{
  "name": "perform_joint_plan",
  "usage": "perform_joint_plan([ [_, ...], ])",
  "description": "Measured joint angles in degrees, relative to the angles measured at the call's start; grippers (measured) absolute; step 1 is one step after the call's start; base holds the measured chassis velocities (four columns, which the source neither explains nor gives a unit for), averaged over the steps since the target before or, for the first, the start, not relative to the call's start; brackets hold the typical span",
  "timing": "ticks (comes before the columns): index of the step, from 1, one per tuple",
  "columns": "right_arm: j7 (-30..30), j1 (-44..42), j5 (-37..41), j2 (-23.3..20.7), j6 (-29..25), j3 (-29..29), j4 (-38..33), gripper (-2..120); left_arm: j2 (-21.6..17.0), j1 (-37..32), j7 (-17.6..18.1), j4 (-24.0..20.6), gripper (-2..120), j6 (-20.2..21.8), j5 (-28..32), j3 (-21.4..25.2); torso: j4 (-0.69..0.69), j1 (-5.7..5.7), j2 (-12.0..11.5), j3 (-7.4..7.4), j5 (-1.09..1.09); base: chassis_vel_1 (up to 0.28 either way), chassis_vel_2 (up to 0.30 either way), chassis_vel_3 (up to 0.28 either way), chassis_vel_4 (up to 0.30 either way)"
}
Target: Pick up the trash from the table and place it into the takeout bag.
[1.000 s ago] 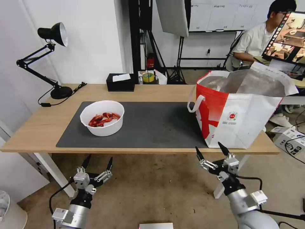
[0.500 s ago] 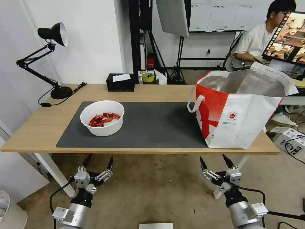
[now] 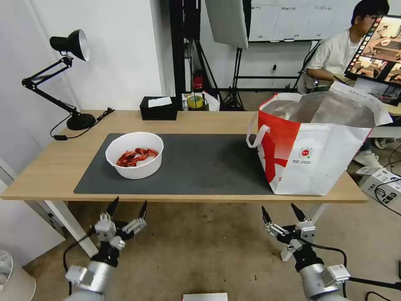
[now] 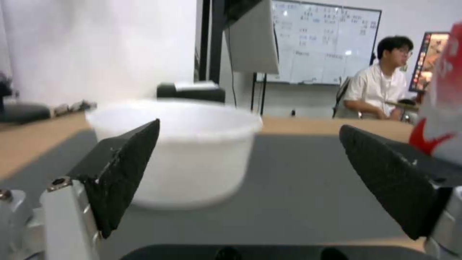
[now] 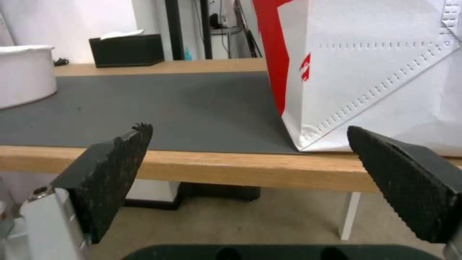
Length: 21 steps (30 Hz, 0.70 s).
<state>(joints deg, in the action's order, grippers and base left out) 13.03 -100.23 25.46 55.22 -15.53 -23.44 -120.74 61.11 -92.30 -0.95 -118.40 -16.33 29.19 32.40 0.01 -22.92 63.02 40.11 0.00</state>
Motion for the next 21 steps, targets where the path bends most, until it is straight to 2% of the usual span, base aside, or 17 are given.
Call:
perform_joint_plan([
  [3,-0.03,0.02,0.01,-0.01,0.01,0.02,0.00,100,-5.51,3.69,1.69,0.20,100,1.94,3.46,0.15,-0.01,0.00,0.00,0.00,-0.01,0.000,0.000,0.000,0.000],
  [4,-0.03,0.02,0.01,-0.01,0.01,0.02,0.00,100,-5.51,3.69,1.69,0.20,100,1.94,3.46,0.15,-0.01,0.00,0.00,0.00,-0.01,0.000,0.000,0.000,0.000],
  [7,-0.03,0.03,0.03,-0.02,0.03,0.02,0.00,100,-10.67,7.58,3.37,0.99,100,4.21,7.55,-0.30,0.00,0.00,0.00,0.00,0.00,0.000,0.000,0.000,0.000],
  [11,-0.03,0.04,0.04,-0.03,0.03,0.02,0.00,100,-13.27,10.74,4.39,2.03,100,5.63,9.57,-1.16,-0.01,0.00,0.00,0.00,-0.01,0.000,0.000,0.000,0.000],
  [14,-0.04,0.05,0.06,-0.05,0.03,0.02,-0.01,100,-18.15,16.56,5.72,3.83,100,8.96,13.30,-3.37,0.00,-0.01,0.00,0.01,-0.01,0.000,0.000,0.000,0.000],
  [21,-0.05,0.06,0.07,-0.06,0.03,0.02,-0.02,100,-23.32,19.78,7.57,5.01,100,12.99,17.21,-3.76,-0.03,0.00,0.00,0.00,-0.01,0.000,0.000,0.000,0.000],
])
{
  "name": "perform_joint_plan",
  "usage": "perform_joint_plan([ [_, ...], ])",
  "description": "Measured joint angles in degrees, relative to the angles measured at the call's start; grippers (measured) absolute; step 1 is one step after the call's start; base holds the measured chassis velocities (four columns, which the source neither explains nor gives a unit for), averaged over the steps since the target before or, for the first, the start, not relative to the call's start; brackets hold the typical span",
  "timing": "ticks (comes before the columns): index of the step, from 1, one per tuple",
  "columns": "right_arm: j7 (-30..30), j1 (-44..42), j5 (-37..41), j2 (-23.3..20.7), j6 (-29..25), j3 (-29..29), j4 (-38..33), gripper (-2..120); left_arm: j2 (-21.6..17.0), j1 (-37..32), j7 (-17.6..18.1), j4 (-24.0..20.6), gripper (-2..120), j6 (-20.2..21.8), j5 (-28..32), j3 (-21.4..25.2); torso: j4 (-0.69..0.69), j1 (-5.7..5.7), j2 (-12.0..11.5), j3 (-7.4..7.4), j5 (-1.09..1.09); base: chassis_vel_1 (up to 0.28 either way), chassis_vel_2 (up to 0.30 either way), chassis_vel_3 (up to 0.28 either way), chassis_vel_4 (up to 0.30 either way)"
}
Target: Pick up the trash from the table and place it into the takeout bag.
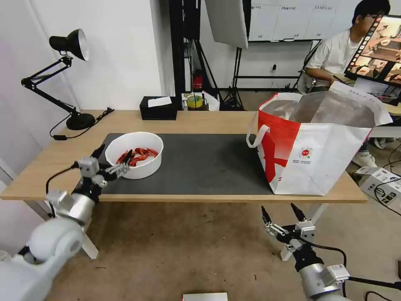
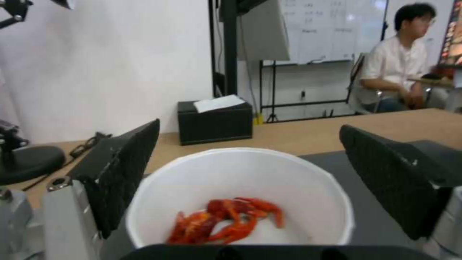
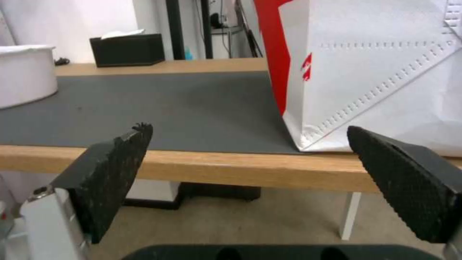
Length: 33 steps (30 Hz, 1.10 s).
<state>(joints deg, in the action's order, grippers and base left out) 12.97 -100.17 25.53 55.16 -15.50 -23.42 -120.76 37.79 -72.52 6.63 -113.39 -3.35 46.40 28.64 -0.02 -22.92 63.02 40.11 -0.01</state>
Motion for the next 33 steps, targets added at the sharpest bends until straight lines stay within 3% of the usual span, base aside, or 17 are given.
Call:
perform_joint_plan([
  [4,-0.01,0.01,0.00,0.00,0.00,0.00,-0.01,100,-3.13,5.61,-0.68,4.11,100,1.96,2.11,-3.25,0.02,0.00,0.00,0.00,-0.02,0.000,0.000,0.000,0.000],
  [9,-0.01,0.02,0.00,0.00,0.00,0.00,-0.02,100,-5.69,12.08,-4.14,10.33,100,5.35,5.90,-7.13,0.02,0.00,0.00,0.00,0.01,0.000,0.000,0.000,0.000],
  [11,-0.01,0.02,0.00,0.00,0.00,0.00,-0.02,100,-6.52,15.52,-6.50,13.75,100,8.68,8.00,-9.18,0.02,0.00,0.00,0.00,-0.01,0.000,0.000,0.000,0.000],
  [15,-0.01,0.02,0.00,0.00,-0.01,0.01,-0.02,100,-7.17,18.38,-7.74,16.08,100,13.08,10.58,-11.19,0.02,0.00,0.00,0.00,0.00,0.000,0.000,0.000,0.000],
  [18,-0.01,0.02,0.00,0.00,-0.01,0.01,-0.02,100,-7.52,22.98,-8.60,18.96,100,19.20,12.62,-14.09,0.02,-0.01,0.00,0.00,-0.01,0.000,0.000,0.000,0.000],
  [30,-0.01,0.02,0.00,-0.01,-0.02,0.01,-0.02,100,-6.73,33.61,-8.40,22.59,100,32.88,13.62,-19.80,0.02,0.00,0.00,0.00,0.02,0.000,0.000,0.000,0.000],
  [33,-0.01,0.02,0.00,0.00,-0.02,0.00,-0.02,100,-5.38,38.75,-3.89,24.32,100,43.92,18.54,-22.34,0.02,0.00,0.00,0.00,0.01,0.000,0.000,0.000,0.000],
])
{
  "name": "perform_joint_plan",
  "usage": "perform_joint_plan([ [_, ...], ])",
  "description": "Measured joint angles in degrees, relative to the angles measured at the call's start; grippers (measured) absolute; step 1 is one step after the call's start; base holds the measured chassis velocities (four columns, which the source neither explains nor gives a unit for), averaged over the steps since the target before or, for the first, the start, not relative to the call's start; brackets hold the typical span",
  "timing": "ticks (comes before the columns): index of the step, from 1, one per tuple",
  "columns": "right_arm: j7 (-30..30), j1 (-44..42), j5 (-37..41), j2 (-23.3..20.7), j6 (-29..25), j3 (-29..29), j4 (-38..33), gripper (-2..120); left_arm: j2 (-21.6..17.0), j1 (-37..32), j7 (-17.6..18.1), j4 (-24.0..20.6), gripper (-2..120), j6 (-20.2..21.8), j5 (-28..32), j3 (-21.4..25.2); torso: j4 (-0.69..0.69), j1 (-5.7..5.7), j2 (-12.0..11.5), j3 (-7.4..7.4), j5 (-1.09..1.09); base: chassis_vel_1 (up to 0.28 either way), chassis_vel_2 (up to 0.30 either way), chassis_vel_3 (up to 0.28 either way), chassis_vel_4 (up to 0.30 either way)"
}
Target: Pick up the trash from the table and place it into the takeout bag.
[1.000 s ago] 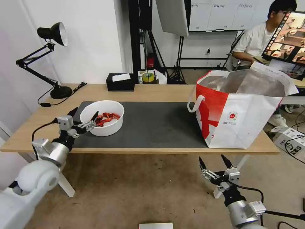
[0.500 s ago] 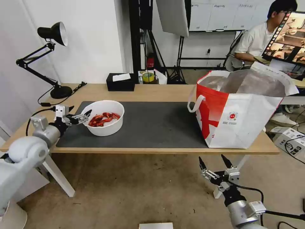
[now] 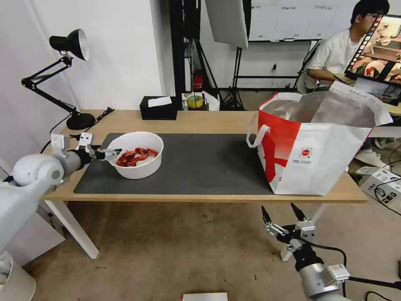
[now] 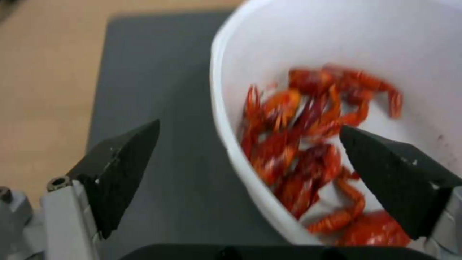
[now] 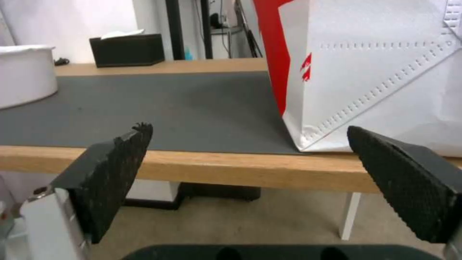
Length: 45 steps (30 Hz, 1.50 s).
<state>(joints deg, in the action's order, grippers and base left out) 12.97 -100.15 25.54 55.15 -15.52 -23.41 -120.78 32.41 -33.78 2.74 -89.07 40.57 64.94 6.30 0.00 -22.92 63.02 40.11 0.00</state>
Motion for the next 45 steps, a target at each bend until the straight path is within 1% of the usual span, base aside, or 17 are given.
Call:
perform_joint_plan([
  [1,0.00,0.00,0.00,0.00,0.00,0.00,0.00,100,0.00,0.00,0.00,0.00,100,0.00,0.00,0.00,0.00,0.00,0.00,0.00,0.00,0.000,0.000,0.000,0.000],
  [2,0.00,0.00,0.00,0.00,0.00,0.00,0.00,100,0.48,1.36,1.51,0.81,100,1.56,1.86,-0.66,0.00,0.00,0.00,0.00,0.01,0.000,0.000,0.000,0.000],
  [5,0.00,0.01,0.00,0.00,0.00,0.01,0.00,100,1.29,3.60,3.60,2.93,100,2.36,4.32,-2.16,0.01,0.00,0.00,0.00,0.00,0.000,0.000,0.000,0.000],
  [9,0.01,0.00,0.00,0.00,0.00,0.00,0.00,100,1.82,5.04,4.44,5.12,100,2.37,4.86,-3.94,0.00,0.00,0.01,0.00,0.00,0.000,0.000,0.000,0.000],
  [23,0.01,0.01,0.00,0.00,0.00,0.00,0.00,100,3.40,5.02,6.83,5.63,100,1.77,5.18,-4.53,-0.01,0.00,0.01,-0.01,0.01,0.000,0.000,0.000,0.000],
  [25,0.01,0.00,0.00,0.00,0.00,0.00,0.00,100,3.75,5.30,7.89,5.57,93,1.69,5.57,-4.84,-0.01,0.01,0.01,-0.01,0.02,0.000,0.000,0.000,0.000],
  [26,0.01,0.00,0.00,0.00,0.00,0.00,0.00,100,3.75,5.30,7.89,5.57,93,1.69,5.57,-4.84,-0.01,0.01,0.01,-0.01,0.02,0.000,0.000,0.000,0.000],
  [29,0.01,0.01,0.00,0.00,0.00,0.00,0.00,100,3.96,5.41,7.99,5.53,80,1.34,5.99,-5.27,-0.01,0.00,0.01,-0.01,0.02,0.000,0.000,0.000,0.000],
  [30,0.01,0.01,0.00,0.00,0.00,0.00,0.00,100,3.96,5.41,7.99,5.53,80,1.34,5.99,-5.27,-0.01,0.00,0.01,-0.01,0.02,0.000,0.000,0.000,0.000],
  [33,0.01,0.00,0.00,0.00,0.00,0.00,0.00,100,3.88,4.98,7.07,5.16,66,1.33,6.00,-5.41,0.00,0.01,0.02,-0.01,0.01,0.000,0.000,0.000,0.000],
  [35,0.01,0.00,0.00,0.00,0.00,0.00,0.00,100,3.75,4.81,6.95,5.01,62,1.32,5.98,-5.41,-0.01,0.00,0.01,-0.01,0.01,0.000,0.000,0.000,0.000],
  [37,0.01,0.00,0.00,0.00,0.00,0.00,0.00,100,3.42,4.25,6.79,4.49,50,1.64,5.93,-5.38,-0.01,0.00,0.01,0.00,-0.05,0.000,0.000,0.000,0.000],
  [39,0.01,0.00,0.00,0.00,0.00,0.00,-0.01,100,3.40,4.21,6.77,4.42,49,1.70,5.93,-5.38,-0.01,0.00,0.01,0.00,-0.05,0.000,0.000,0.000,0.000],
  [41,0.01,0.00,0.00,0.00,0.00,0.00,0.00,100,3.34,4.21,6.84,4.07,37,1.77,5.94,-5.34,0.00,0.00,0.01,0.00,-0.01,0.000,0.000,0.000,0.000],
  [42,0.01,0.00,0.00,0.00,0.00,0.00,0.00,100,3.34,4.21,6.84,4.07,37,1.77,5.94,-5.34,0.00,0.00,0.01,0.00,-0.01,0.000,0.000,0.000,0.000],
  [44,0.00,0.00,0.00,0.00,0.00,0.00,0.00,100,3.31,4.24,7.37,3.62,25,1.77,5.95,-5.32,0.01,0.00,0.01,0.00,0.00,0.000,0.000,0.000,0.000],
  [45,0.00,0.00,0.00,0.00,0.00,0.00,0.00,100,3.31,4.24,7.37,3.62,25,1.77,5.95,-5.32,0.01,0.00,0.01,0.00,0.00,0.000,0.000,0.000,0.000],
])
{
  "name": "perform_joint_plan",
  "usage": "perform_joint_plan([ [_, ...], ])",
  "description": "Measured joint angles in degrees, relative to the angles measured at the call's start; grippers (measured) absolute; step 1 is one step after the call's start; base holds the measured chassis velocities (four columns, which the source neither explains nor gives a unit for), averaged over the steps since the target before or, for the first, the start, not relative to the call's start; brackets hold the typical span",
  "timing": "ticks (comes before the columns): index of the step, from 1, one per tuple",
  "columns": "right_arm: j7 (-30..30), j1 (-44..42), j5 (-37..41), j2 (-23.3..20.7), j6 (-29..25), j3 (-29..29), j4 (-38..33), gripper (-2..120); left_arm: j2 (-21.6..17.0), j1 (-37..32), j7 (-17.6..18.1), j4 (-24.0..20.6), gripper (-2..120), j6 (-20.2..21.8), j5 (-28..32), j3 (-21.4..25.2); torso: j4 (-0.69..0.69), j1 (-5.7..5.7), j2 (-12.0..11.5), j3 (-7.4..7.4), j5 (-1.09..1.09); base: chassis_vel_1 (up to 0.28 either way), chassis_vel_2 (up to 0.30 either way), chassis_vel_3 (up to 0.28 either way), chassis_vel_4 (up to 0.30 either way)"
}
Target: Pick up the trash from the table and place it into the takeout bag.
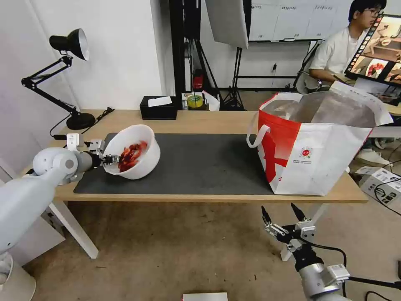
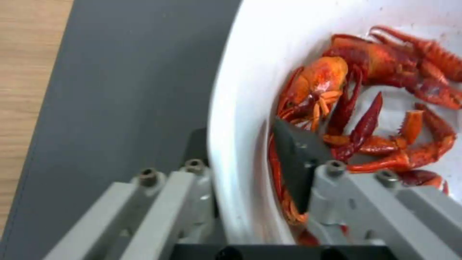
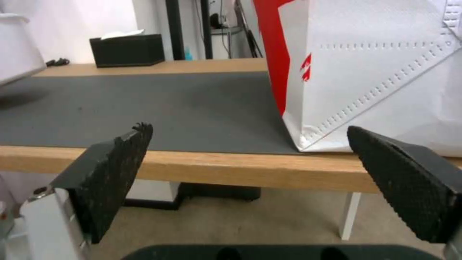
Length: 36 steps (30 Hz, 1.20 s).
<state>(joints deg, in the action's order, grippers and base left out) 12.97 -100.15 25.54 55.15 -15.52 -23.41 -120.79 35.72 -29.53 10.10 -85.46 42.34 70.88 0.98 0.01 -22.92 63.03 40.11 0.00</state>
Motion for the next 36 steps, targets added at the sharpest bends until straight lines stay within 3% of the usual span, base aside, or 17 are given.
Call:
perform_joint_plan([
  [6,0.00,0.00,0.00,0.00,0.00,0.00,0.00,100,-0.02,-0.19,0.74,-0.81,1,-0.10,0.01,0.34,0.00,0.00,0.00,0.00,0.01,0.000,0.000,0.000,0.000],
  [20,0.00,0.00,0.00,0.00,0.00,0.00,0.00,100,0.17,-0.59,1.21,-2.36,0,-0.82,2.62,1.46,-0.01,0.00,0.00,0.00,-0.01,0.000,0.000,0.000,0.000],
  [36,0.00,0.00,0.00,0.00,0.00,0.00,0.00,100,1.47,5.71,3.89,-10.02,0,-1.48,9.98,0.77,-0.01,0.00,0.00,0.00,0.01,0.000,0.000,0.000,0.000],
])
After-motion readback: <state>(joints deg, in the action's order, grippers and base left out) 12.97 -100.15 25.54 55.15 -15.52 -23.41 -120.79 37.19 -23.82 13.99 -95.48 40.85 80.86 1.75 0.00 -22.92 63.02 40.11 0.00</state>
